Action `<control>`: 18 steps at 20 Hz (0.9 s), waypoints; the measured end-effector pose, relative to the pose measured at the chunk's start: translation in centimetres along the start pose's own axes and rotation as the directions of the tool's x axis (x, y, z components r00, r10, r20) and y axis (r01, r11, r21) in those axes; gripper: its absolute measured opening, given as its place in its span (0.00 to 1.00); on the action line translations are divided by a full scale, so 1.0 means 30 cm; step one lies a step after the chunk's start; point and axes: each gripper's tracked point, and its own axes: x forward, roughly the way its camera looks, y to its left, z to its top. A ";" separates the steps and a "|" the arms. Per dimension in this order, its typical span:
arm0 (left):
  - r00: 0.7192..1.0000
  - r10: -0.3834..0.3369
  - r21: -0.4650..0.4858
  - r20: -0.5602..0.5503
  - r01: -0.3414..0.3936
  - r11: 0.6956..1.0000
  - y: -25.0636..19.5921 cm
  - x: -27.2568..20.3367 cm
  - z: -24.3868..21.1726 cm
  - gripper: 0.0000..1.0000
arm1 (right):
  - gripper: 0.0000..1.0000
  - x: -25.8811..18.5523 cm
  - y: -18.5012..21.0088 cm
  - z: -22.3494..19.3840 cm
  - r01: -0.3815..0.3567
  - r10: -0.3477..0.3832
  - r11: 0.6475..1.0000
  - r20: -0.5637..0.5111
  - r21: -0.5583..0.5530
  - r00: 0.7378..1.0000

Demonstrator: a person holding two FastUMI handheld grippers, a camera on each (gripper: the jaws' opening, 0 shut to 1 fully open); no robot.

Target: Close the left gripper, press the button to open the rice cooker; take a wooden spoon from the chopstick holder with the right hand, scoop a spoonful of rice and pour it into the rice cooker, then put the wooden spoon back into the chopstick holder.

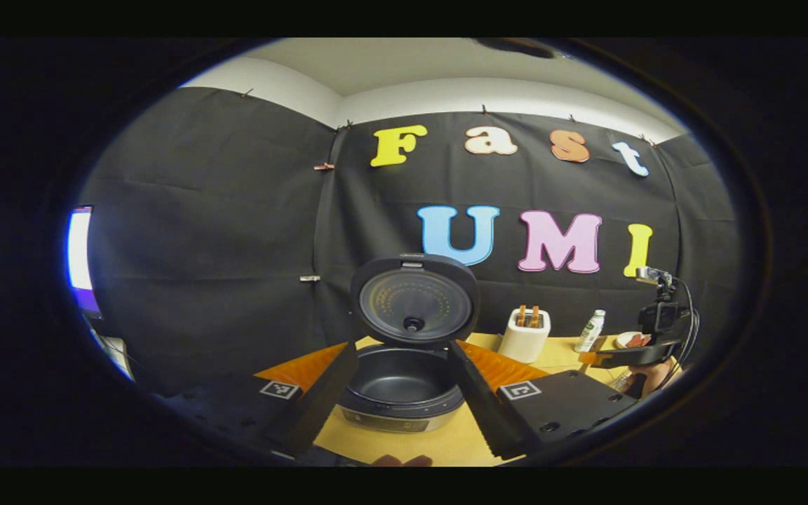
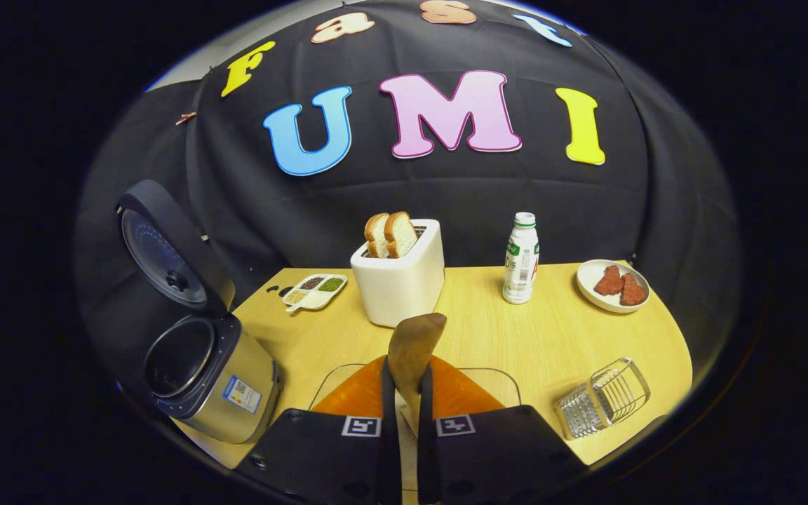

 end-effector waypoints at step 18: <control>1.000 -0.028 0.015 -0.009 0.028 1.000 0.016 0.005 -0.008 0.88 | 0.13 -0.036 -0.029 -0.024 -0.027 0.046 0.870 -0.026 0.492 0.999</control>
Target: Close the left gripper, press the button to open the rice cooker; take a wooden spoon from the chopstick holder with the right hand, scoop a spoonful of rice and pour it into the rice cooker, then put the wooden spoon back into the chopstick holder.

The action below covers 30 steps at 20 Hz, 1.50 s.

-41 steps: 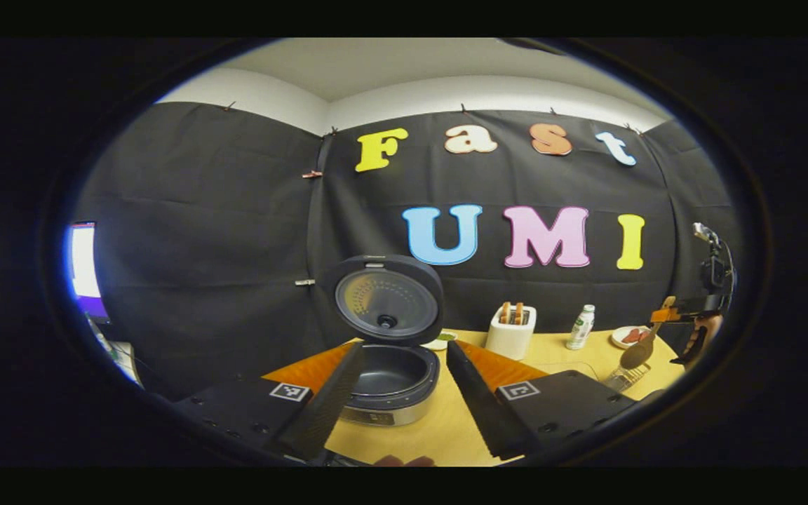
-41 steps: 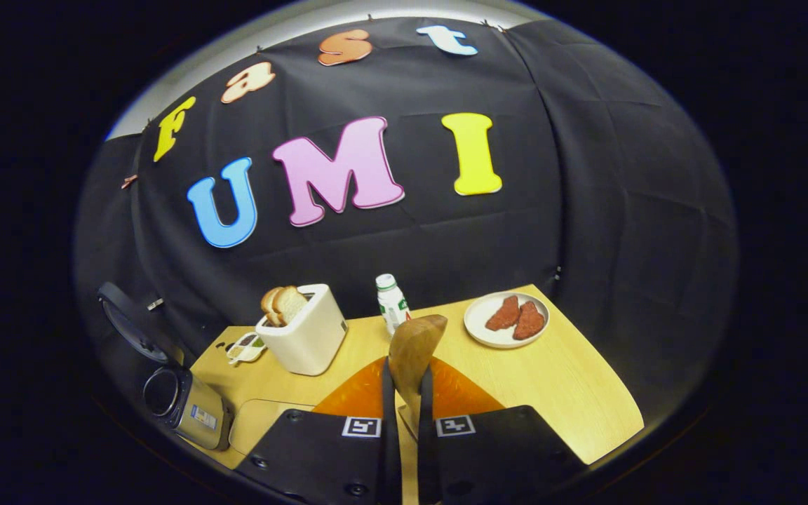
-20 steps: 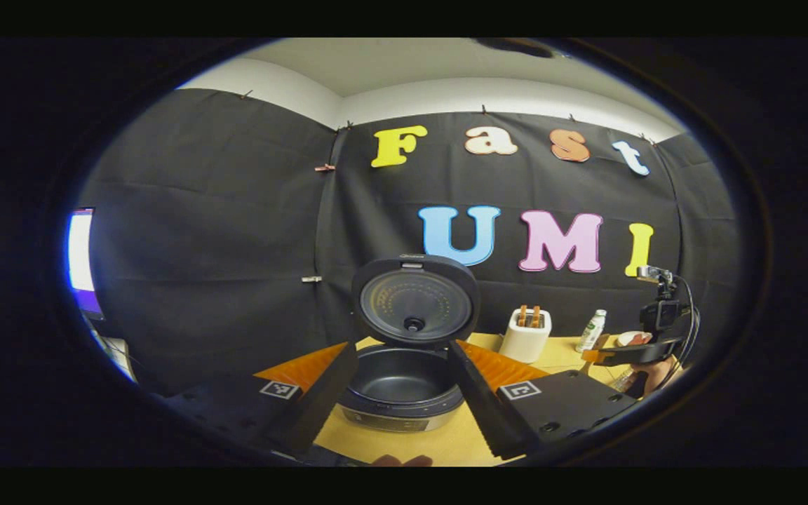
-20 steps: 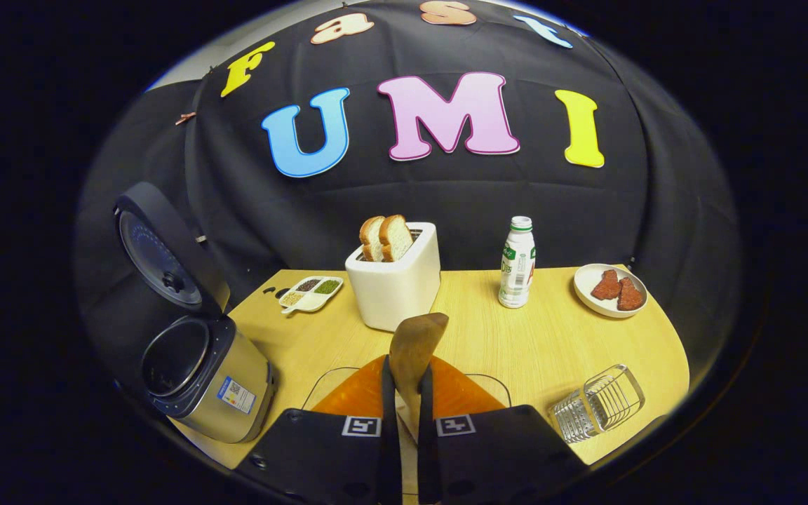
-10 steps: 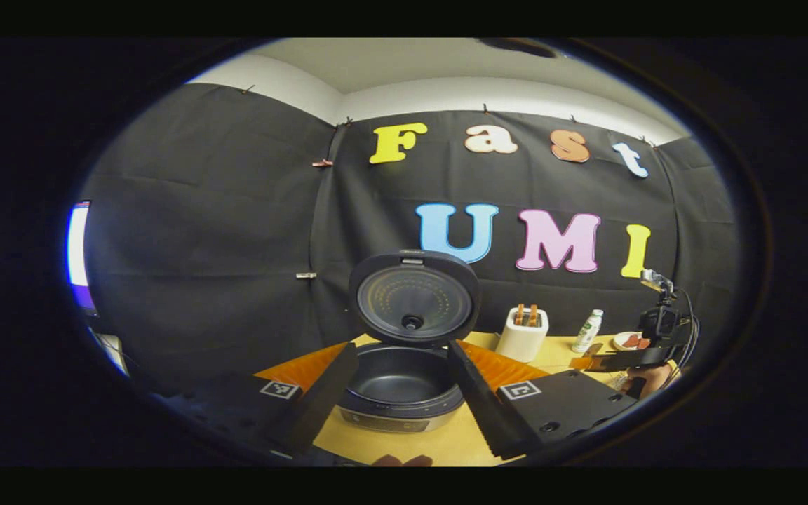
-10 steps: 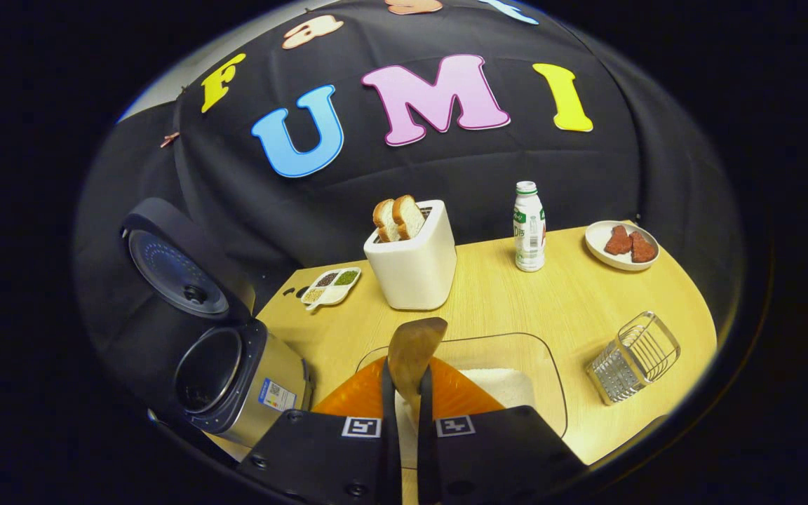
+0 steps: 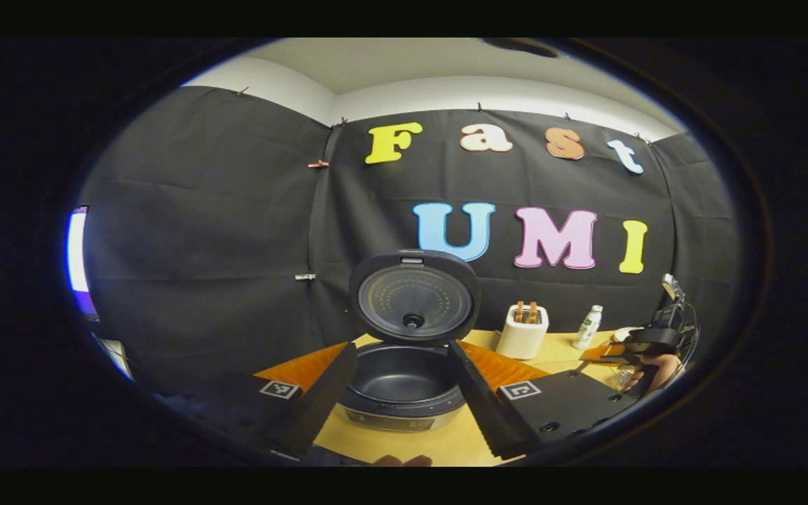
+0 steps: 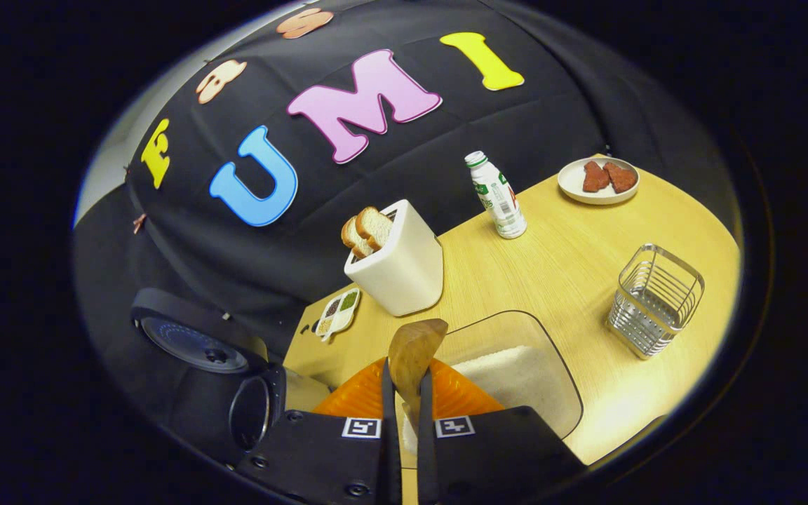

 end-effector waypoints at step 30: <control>0.998 0.055 -0.008 0.026 -0.054 0.998 0.148 -0.047 0.041 0.88 | 0.13 -0.076 0.849 -0.094 -0.382 0.380 0.921 -0.036 -0.075 0.924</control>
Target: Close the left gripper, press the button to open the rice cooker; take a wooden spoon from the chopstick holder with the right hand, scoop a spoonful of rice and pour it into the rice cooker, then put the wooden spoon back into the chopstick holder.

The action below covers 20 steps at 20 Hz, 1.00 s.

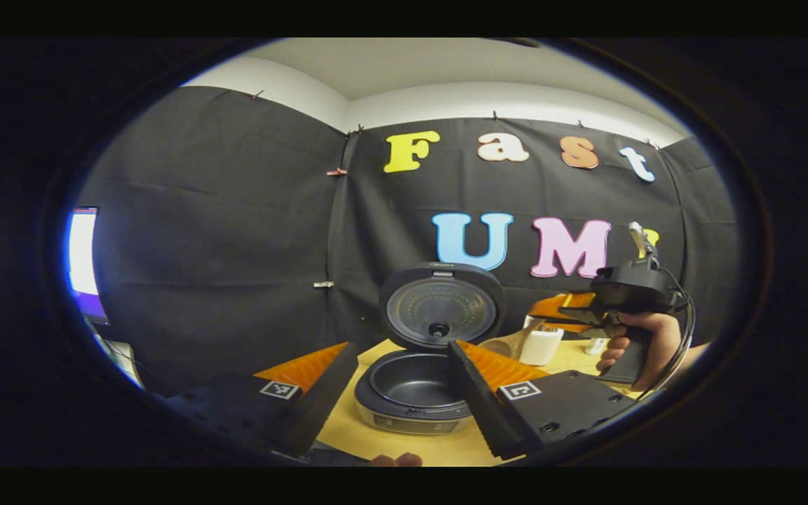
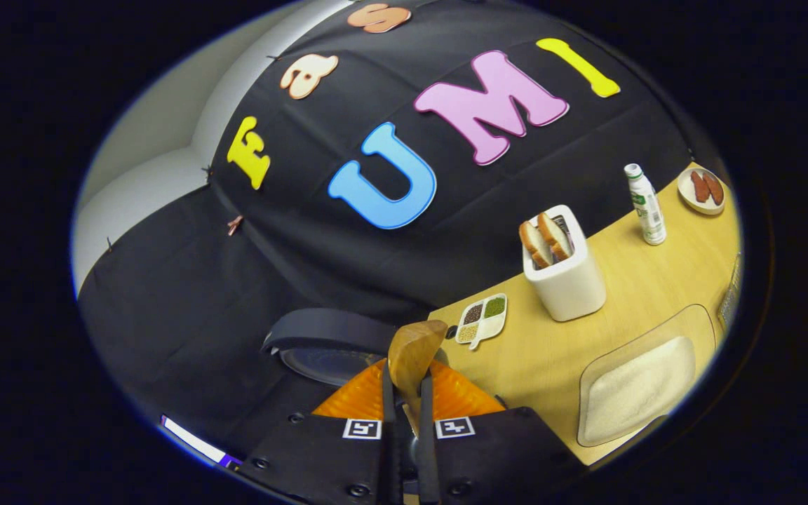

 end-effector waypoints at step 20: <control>1.000 0.023 -0.069 0.004 -0.022 0.997 0.067 -0.029 -0.019 0.89 | 0.13 0.089 0.225 -0.266 -0.140 0.101 0.745 -0.098 -0.653 0.990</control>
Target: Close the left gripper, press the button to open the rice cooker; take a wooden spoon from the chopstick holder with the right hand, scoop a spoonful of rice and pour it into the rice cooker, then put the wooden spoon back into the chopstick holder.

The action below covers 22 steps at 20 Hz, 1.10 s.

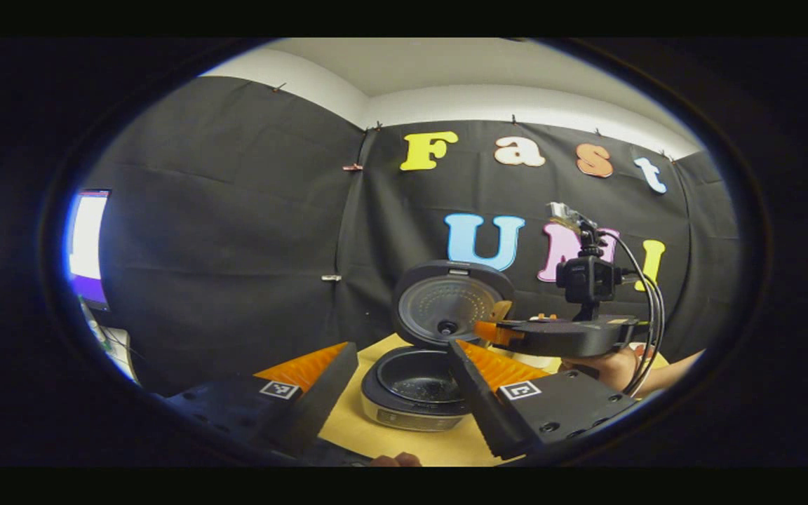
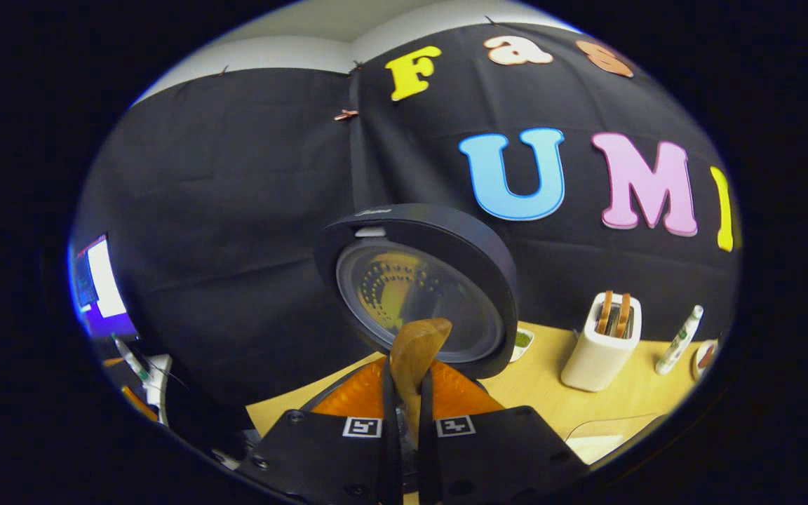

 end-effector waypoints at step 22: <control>0.998 -0.062 0.070 0.024 0.060 0.996 -0.147 -0.012 0.051 0.88 | 0.13 -0.182 -0.169 0.112 0.055 -0.083 0.976 0.127 0.210 0.988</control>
